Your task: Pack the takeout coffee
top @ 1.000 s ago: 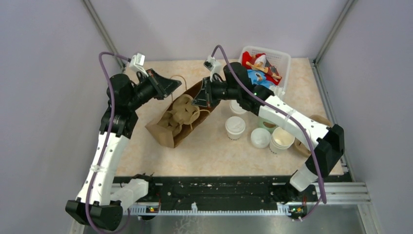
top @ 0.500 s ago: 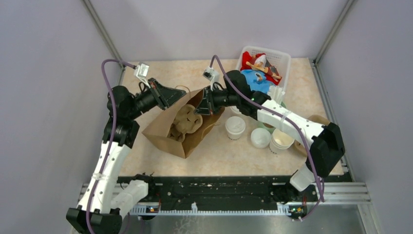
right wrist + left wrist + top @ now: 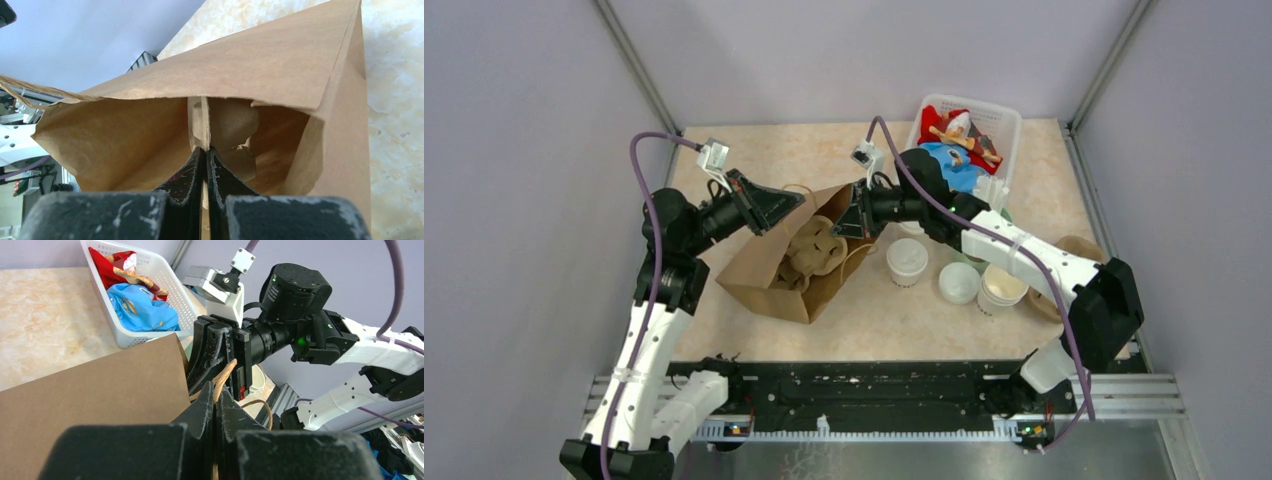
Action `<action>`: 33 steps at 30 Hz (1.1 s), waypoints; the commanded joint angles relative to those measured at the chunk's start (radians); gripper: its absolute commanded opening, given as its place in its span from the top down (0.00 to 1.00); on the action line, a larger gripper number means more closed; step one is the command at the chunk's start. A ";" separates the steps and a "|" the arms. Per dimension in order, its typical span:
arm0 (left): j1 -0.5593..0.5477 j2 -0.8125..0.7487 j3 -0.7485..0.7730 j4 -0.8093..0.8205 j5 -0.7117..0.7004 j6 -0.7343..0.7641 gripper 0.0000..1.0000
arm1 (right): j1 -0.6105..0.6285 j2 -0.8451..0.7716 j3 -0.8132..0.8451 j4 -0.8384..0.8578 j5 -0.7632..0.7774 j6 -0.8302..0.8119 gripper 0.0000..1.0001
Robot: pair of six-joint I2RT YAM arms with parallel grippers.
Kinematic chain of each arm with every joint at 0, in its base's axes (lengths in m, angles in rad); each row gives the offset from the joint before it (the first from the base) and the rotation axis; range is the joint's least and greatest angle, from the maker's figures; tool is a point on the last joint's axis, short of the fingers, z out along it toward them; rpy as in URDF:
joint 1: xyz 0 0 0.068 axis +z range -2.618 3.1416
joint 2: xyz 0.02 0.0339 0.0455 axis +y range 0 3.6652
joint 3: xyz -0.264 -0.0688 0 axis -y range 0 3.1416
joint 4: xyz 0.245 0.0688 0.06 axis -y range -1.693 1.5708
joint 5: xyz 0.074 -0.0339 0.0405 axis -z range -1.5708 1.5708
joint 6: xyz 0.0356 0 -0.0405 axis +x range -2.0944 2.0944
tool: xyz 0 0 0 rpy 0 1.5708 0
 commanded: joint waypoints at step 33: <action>0.032 0.114 0.069 0.190 0.075 -0.330 1.00 | -0.169 0.099 0.376 -0.251 -0.338 0.010 1.00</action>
